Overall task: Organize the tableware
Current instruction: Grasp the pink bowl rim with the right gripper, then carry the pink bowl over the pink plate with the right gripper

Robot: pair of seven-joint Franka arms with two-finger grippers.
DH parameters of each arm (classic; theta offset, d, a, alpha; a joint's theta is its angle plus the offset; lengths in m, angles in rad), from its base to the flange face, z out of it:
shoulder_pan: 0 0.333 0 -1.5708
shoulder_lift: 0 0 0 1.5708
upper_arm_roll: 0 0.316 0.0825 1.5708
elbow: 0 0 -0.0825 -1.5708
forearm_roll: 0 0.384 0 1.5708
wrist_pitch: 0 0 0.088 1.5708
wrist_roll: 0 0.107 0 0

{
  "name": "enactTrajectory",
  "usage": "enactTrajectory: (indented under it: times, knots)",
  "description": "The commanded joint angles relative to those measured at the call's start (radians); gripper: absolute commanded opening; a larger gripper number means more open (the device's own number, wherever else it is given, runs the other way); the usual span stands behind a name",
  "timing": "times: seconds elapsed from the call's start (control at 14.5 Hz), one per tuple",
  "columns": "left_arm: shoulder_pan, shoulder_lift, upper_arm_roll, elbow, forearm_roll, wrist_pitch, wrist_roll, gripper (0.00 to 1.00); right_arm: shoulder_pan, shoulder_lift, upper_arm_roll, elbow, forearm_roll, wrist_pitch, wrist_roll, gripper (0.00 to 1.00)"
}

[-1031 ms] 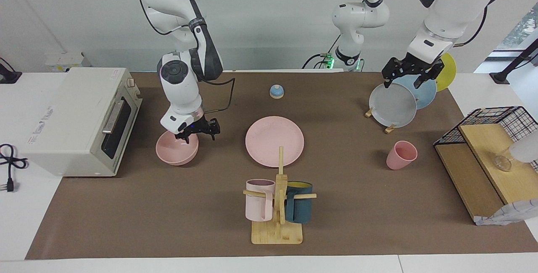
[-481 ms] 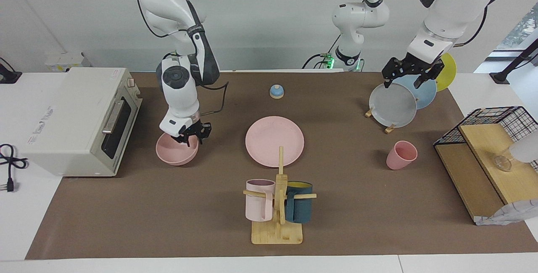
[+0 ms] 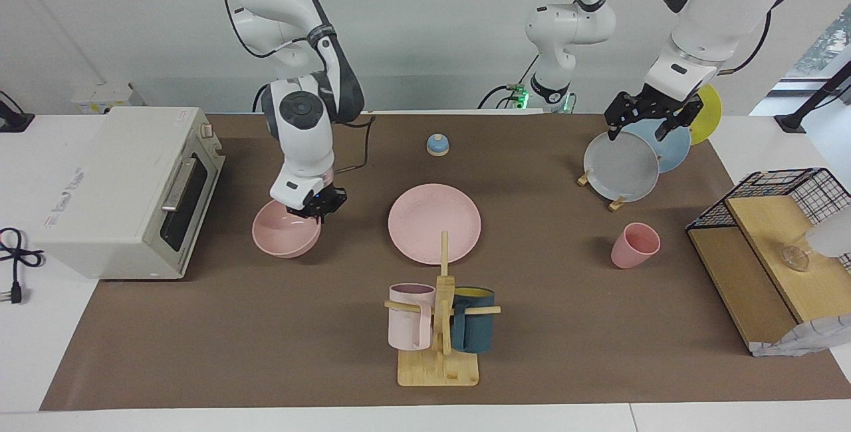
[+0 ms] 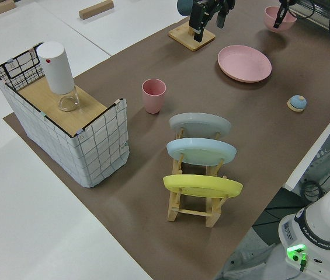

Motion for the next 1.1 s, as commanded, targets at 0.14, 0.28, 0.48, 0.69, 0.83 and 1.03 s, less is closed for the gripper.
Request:
enactTrajectory:
  times: [0.14, 0.28, 0.48, 0.69, 0.83, 1.03]
  knots:
    - [0.016, 0.082, 0.002, -0.004, 0.018, 0.1, -0.008, 1.0, 0.322, 0.277, 0.001, 0.493, -0.003, -0.234, 0.462, 0.0]
    - [0.017, 0.136, 0.002, -0.004, 0.018, 0.149, -0.006, 1.0, 0.403, 0.398, 0.003, 0.652, -0.003, -0.231, 0.571, 0.0]
    - [0.03, 0.202, 0.002, -0.004, 0.018, 0.216, -0.005, 1.0, 0.424, 0.394, 0.003, 0.603, -0.009, -0.158, 0.586, 0.0]
    - [0.034, 0.262, 0.002, -0.006, 0.018, 0.264, -0.005, 1.0, 0.397, 0.371, 0.003, 0.516, -0.012, -0.076, 0.58, 0.0]
    - [0.048, 0.277, 0.002, -0.044, 0.016, 0.323, -0.005, 1.0, 0.396, 0.35, 0.003, 0.442, -0.011, -0.004, 0.579, 0.0]
    - [0.057, 0.283, 0.002, -0.122, 0.012, 0.425, -0.009, 1.0, 0.388, 0.328, 0.004, 0.382, -0.001, 0.002, 0.579, 0.0]
